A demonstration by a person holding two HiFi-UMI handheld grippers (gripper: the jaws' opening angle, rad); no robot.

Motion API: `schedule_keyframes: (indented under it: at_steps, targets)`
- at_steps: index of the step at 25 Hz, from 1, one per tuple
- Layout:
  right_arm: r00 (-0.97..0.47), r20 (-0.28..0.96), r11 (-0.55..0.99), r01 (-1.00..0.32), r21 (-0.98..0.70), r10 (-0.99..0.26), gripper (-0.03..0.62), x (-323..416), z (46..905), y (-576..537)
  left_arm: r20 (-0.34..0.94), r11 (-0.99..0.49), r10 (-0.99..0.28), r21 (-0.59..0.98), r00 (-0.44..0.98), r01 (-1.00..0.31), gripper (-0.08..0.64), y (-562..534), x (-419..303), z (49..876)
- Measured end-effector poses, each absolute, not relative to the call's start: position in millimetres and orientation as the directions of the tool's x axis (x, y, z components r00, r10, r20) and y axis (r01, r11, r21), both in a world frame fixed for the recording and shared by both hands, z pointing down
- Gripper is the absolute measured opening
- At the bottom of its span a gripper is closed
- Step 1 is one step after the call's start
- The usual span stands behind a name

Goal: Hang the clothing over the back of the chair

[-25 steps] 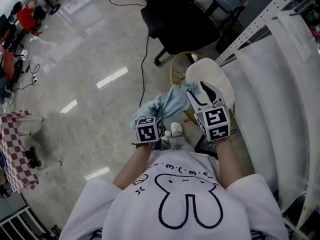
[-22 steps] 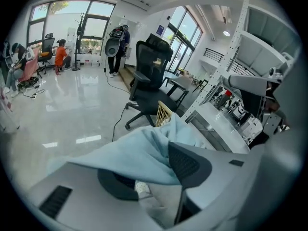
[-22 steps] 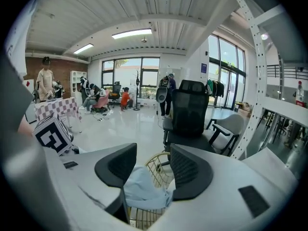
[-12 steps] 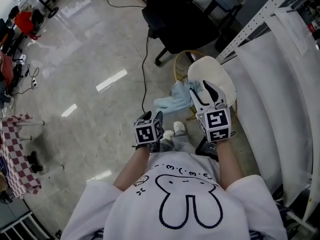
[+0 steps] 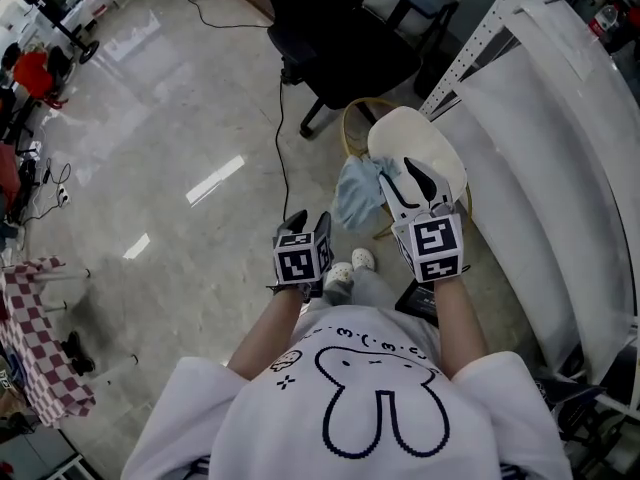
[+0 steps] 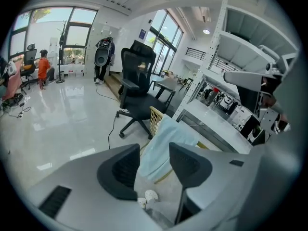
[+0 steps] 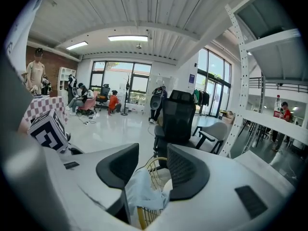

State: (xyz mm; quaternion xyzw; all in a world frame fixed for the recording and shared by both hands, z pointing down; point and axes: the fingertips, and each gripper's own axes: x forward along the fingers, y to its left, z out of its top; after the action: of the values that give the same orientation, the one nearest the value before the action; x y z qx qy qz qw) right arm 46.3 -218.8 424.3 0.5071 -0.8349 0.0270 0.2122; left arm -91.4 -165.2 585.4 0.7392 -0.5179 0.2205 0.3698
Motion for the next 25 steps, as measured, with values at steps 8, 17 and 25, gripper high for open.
schedule_keyframes:
  at_steps: [8, 17, 25]
  targets:
    - [-0.395, 0.332, 0.468, -0.865, 0.18, -0.857, 0.172, 47, 402, -206, 0.602, -0.285, -0.677, 0.316, 0.423, -0.905, 0.202, -184, -73, 548]
    - [-0.424, 0.275, 0.474, -0.868, 0.149, -0.863, -0.002, 42, 369, -182, 0.468, -0.42, -0.741, 0.237, 0.482, -0.876, 0.124, -187, -42, 484]
    - [-0.46, 0.187, 0.454, -0.888, -0.076, -0.868, -0.003, 47, 344, -146, 0.343, -0.514, -0.776, 0.144, 0.529, -0.846, 0.025, -169, -16, 419]
